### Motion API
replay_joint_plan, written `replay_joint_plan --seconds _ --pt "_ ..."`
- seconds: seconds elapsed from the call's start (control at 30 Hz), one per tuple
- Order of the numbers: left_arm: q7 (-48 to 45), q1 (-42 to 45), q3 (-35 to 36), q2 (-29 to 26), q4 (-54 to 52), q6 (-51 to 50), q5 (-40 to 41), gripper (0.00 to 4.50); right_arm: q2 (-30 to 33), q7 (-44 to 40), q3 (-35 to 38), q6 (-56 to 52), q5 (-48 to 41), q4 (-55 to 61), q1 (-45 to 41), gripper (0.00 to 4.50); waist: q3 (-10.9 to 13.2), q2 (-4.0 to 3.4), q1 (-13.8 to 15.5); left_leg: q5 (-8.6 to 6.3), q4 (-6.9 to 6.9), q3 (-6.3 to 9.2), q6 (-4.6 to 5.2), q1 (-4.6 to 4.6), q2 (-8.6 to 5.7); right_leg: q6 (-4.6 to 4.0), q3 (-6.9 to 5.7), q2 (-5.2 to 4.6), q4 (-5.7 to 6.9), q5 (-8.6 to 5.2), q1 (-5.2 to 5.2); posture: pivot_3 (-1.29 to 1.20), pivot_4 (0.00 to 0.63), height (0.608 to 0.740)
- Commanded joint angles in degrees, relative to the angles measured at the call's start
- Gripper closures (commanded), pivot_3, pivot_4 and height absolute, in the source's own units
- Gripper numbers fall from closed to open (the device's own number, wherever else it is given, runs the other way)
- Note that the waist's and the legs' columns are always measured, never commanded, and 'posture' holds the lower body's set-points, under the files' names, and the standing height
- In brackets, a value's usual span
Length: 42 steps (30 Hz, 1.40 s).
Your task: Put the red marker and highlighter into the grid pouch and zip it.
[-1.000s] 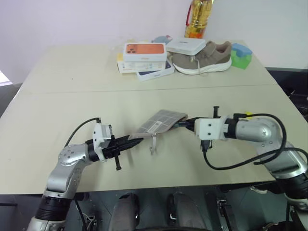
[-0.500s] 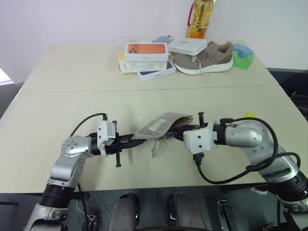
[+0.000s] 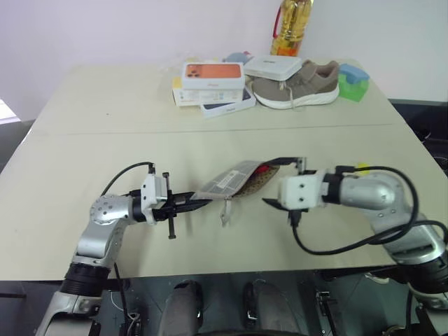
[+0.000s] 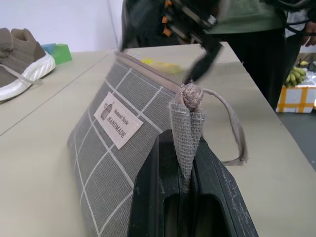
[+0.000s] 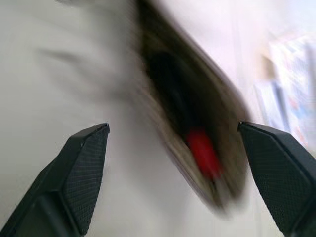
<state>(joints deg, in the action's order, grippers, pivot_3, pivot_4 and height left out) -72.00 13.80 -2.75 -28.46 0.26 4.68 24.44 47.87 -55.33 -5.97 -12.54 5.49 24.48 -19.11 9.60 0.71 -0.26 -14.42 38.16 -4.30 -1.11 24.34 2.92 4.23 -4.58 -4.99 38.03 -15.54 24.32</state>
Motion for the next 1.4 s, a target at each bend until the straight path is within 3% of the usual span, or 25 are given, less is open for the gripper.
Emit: replay_joint_plan --seconds 0.03,0.13,0.3,0.5,0.7,0.77,0.87,1.03,1.07,1.17,1.27,1.4 --pt "0.68 0.05 -0.04 0.75 -0.01 2.08 -0.37 4.5 -0.71 1.75 8.13 -8.82 -5.87 0.88 2.43 0.03 0.0 0.0 0.14 0.0 0.0 0.0 0.0 0.0 0.0 0.0 0.0 0.0 0.0 0.0 0.0 0.0 0.15 0.724" --pt "1.2 -0.1 -0.54 1.51 0.78 3.5 -1.42 4.5 -3.15 6.51 14.84 -19.83 -8.6 -0.44 5.22 0.03 -0.01 0.0 0.75 0.0 0.01 -0.01 0.0 0.0 0.0 -0.01 0.0 -0.01 0.0 0.01 -0.02 0.0 0.15 0.724" --pt "3.46 0.17 -1.11 3.84 2.09 5.28 -2.43 4.5 -13.86 23.3 27.92 -48.31 -9.21 -6.08 0.69 0.03 -0.06 -0.01 0.97 0.0 0.06 -0.02 0.0 -0.01 0.01 -0.06 0.01 -0.02 0.02 0.04 -0.03 0.0 0.15 0.724" --pt "5.13 1.99 -2.4 7.07 4.22 8.67 -4.42 4.5 -21.35 39.07 33.43 -59.13 -4.69 -5.97 -2.68 0.03 -0.08 -0.06 0.92 0.0 0.0 -0.01 0.0 0.01 0.0 -0.06 0.0 -0.01 0.02 0.04 0.01 0.0 0.15 0.724" --pt "5.48 6.8 -4.41 10.83 7.93 12.73 -5.85 4.5 -26.73 44.06 36.41 -63.77 -6.21 -6.58 -3.17 0.03 -0.08 -0.06 0.94 0.0 -0.01 -0.02 0.01 0.02 -0.02 -0.05 0.0 -0.01 0.01 0.04 0.0 0.0 0.15 0.724" --pt "5.54 7.71 -4.94 11.58 9.47 13.77 -6.6 4.5 -27.79 44.44 36.35 -63.9 -6.97 -6.54 -3.15 0.03 -0.08 -0.07 0.91 0.0 0.0 -0.01 0.01 0.02 -0.02 -0.05 0.01 -0.01 0.01 0.04 0.0 0.0 0.15 0.724" --pt "7.3 8.06 -4.92 12.12 10.82 13.8 -7.31 4.5 -29.28 45.81 37.67 -64.39 -7.54 -7.08 -3.52 0.86 -0.09 -0.07 0.65 0.0 -0.02 -0.01 0.01 0.01 -0.02 -0.04 0.01 0.0 0.01 0.04 0.0 0.0 0.15 0.724" --pt "10.63 7.53 -3.17 13.91 12.11 15.32 -6.34 4.5 -30.15 46.88 37.9 -62.98 -8.76 -7.31 -3.92 3.44 -0.09 -0.07 0.66 0.0 -0.02 0.01 0.02 0.01 -0.01 -0.04 0.01 0.02 0.01 0.04 0.0 0.0 0.15 0.724" --pt "10.83 7.52 -2.63 14.1 12.44 14.67 -5.44 4.5 -29.85 46.42 37.19 -62.31 -9.34 -7.2 -3.91 3.67 -0.09 -0.07 0.66 0.0 -0.02 0.01 0.02 0.01 -0.01 -0.04 0.01 0.02 0.01 0.04 0.0 0.0 0.15 0.724" --pt "11.72 8.15 -1.52 13.99 14.74 15.92 -5.64 4.5 -25.49 43.55 30.21 -56.27 -8.97 -6.05 -1.44 3.64 -0.09 -0.08 0.48 0.0 -0.03 0.02 0.02 0.01 0.0 -0.04 0.01 0.03 0.02 0.04 0.01 0.0 0.15 0.724" --pt "12.35 8.28 -0.1 13.6 16.77 17.75 -5.65 4.5 -16.63 37.01 19.97 -42.14 -6.6 -3.8 3.21 3.64 -0.08 -0.08 0.47 0.0 -0.04 0.02 0.03 0.01 -0.01 -0.02 0.01 0.02 0.0 0.02 0.01 0.0 0.15 0.724" --pt "12.14 8.31 1.06 13.4 17.39 16.87 -4.18 4.5 -8.24 29.15 15.16 -25.14 -5.95 -2.28 7.25 3.64 -0.06 -0.05 0.45 -0.01 -0.04 0.04 0.04 0.02 -0.01 0.0 0.01 0.04 -0.02 0.01 0.01 0.0 0.15 0.724"
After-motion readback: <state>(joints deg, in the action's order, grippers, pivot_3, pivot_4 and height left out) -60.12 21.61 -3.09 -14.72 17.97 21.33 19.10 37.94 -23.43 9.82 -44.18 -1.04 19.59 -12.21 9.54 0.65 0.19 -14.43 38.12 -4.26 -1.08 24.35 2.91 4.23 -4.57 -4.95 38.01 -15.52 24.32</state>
